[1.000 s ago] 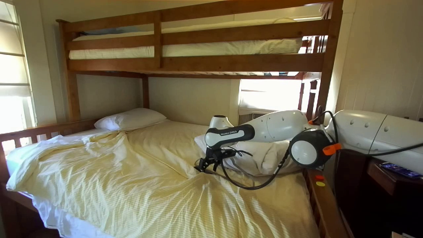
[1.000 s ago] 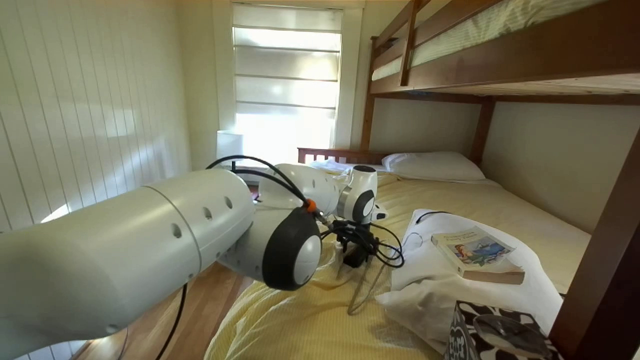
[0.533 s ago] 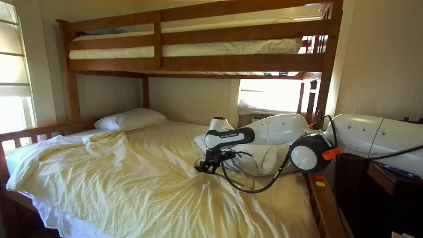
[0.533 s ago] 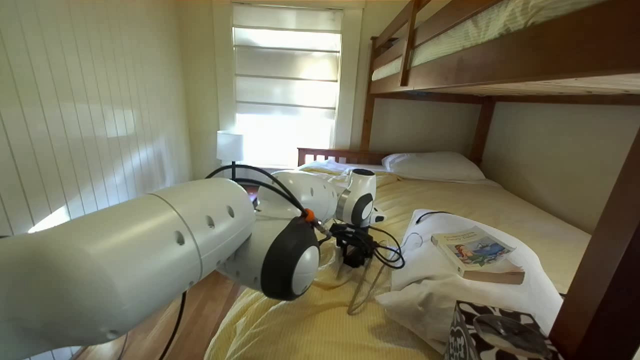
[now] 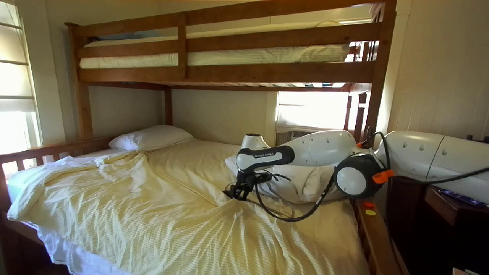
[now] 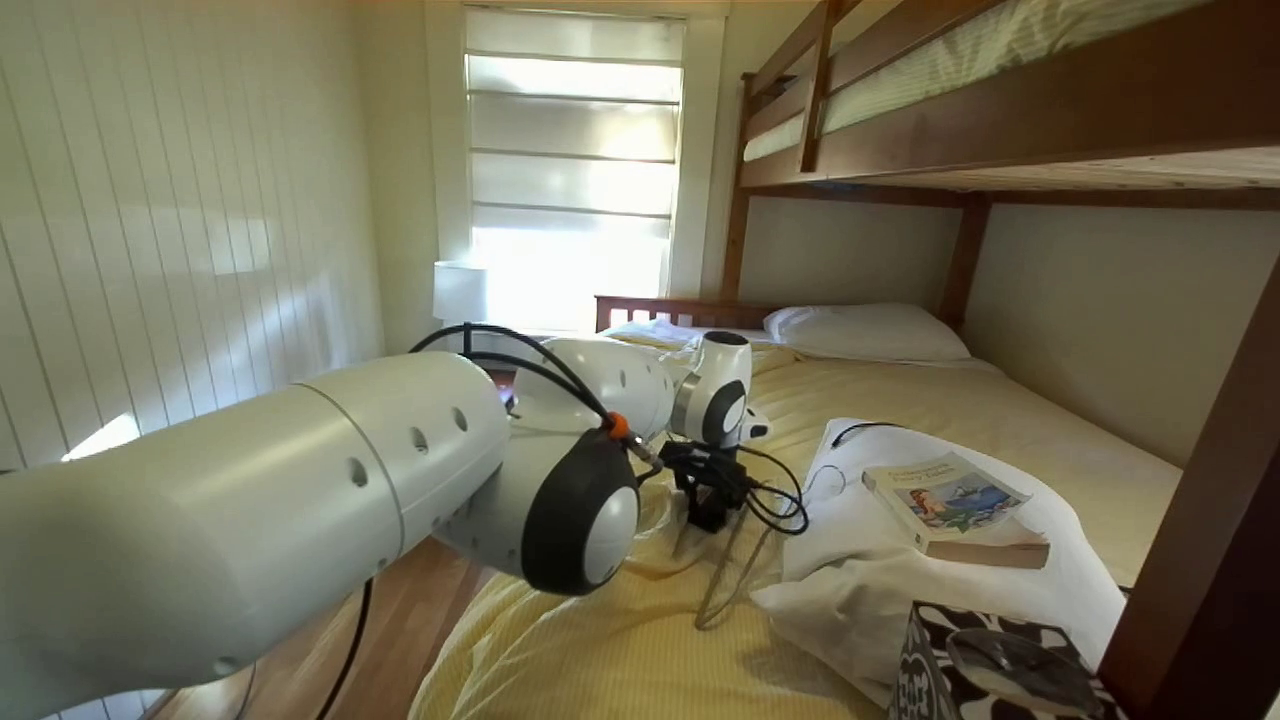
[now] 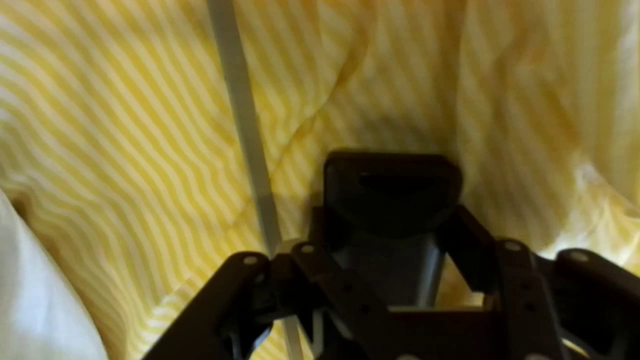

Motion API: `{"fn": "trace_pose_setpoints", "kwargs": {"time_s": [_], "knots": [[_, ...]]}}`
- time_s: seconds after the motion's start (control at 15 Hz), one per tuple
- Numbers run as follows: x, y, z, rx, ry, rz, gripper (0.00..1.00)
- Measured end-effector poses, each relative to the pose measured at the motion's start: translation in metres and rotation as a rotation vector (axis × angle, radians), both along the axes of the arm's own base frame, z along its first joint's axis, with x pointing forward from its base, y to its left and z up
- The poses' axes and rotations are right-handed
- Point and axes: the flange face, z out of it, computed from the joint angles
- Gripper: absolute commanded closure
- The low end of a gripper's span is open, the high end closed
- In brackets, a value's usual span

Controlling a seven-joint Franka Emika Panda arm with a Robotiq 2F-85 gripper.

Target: Put the black object on the white book

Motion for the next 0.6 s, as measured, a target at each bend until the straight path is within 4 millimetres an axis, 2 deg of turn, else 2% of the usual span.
{"fn": "trace_pose_setpoints", "kwargs": {"time_s": [0.13, 0.33, 0.47, 0.6], "knots": [[0.006, 0.005, 0.026, -0.017, -0.032, 0.011, 0.65], [0.015, 0.008, 0.086, -0.086, -0.104, 0.022, 0.65], [0.018, -0.001, 0.123, -0.152, -0.142, -0.009, 0.65], [0.018, -0.014, 0.150, -0.201, -0.169, -0.067, 0.65]]}}
